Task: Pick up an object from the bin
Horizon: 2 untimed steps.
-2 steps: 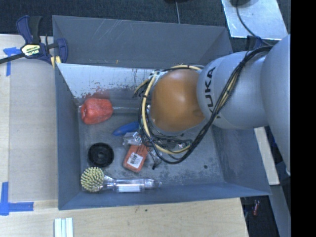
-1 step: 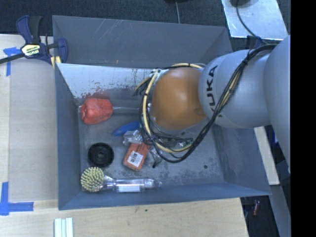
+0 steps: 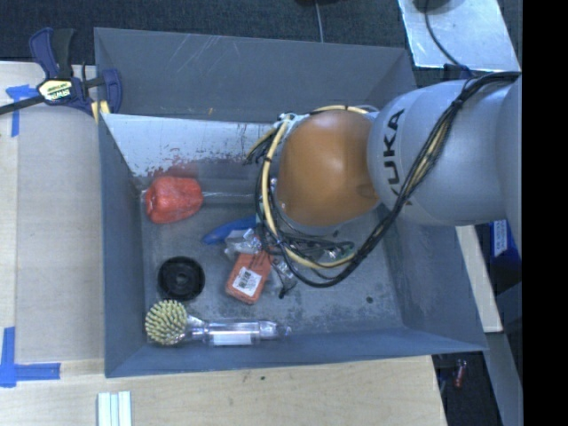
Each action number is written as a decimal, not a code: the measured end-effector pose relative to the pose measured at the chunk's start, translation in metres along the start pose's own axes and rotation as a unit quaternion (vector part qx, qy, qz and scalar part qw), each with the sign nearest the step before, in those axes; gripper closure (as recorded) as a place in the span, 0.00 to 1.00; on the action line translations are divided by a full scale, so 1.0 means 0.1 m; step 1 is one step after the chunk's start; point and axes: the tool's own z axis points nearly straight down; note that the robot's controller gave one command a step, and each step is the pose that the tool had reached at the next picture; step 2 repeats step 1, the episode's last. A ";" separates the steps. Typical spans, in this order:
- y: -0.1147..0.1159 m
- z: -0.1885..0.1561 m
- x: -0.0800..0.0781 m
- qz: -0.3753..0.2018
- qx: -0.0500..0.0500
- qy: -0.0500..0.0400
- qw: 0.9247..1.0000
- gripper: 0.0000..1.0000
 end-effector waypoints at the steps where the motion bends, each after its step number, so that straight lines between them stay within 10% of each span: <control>1: -0.01 -0.20 -0.01 0.001 0.002 -0.003 1.000 1.00; 2: -0.01 -0.20 -0.01 0.001 0.002 -0.003 1.000 1.00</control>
Offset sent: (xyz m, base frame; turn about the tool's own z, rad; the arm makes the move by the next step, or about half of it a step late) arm 0.0014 0.0004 0.0876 0.0017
